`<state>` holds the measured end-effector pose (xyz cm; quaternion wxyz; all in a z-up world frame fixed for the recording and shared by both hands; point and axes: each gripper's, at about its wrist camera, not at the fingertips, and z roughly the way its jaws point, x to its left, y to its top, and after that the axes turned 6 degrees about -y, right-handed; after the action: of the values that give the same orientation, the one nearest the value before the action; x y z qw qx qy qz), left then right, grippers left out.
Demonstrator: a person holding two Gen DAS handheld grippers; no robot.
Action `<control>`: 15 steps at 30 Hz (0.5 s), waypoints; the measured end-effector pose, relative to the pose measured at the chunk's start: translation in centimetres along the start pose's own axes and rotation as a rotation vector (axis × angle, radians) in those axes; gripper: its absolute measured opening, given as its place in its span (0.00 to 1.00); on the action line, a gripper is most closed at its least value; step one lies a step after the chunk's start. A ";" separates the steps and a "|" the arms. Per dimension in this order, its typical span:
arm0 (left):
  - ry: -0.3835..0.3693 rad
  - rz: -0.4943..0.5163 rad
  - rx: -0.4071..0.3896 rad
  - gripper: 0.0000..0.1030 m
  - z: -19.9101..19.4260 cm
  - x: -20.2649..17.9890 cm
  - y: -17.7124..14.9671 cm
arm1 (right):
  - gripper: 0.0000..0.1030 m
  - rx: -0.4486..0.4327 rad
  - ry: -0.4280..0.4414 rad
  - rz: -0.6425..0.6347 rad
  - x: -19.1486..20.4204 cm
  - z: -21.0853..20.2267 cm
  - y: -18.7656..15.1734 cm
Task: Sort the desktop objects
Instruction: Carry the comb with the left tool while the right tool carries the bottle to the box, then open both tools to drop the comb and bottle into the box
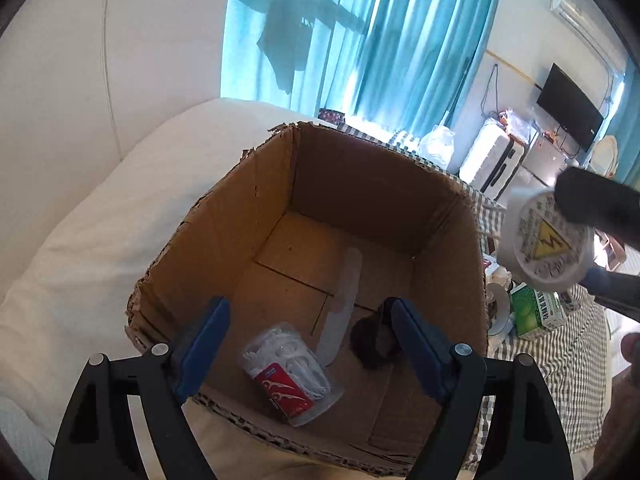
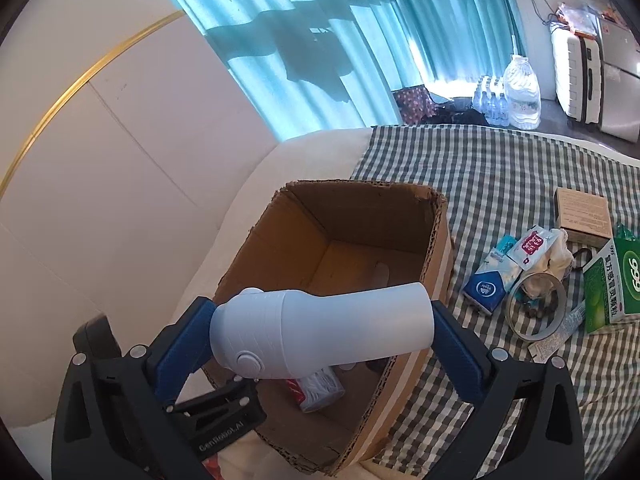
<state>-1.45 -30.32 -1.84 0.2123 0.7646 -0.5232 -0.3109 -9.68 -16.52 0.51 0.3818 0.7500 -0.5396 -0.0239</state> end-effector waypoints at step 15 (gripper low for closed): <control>-0.127 -0.038 -0.075 0.90 -3.8 -3.1 0.4 | 1.00 0.088 -0.066 -0.057 1.9 1.5 0.5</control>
<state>0.10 -27.63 1.92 0.2014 0.7445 -0.5089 -0.3823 -9.94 -18.97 0.49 0.3294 0.7800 -0.5309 -0.0359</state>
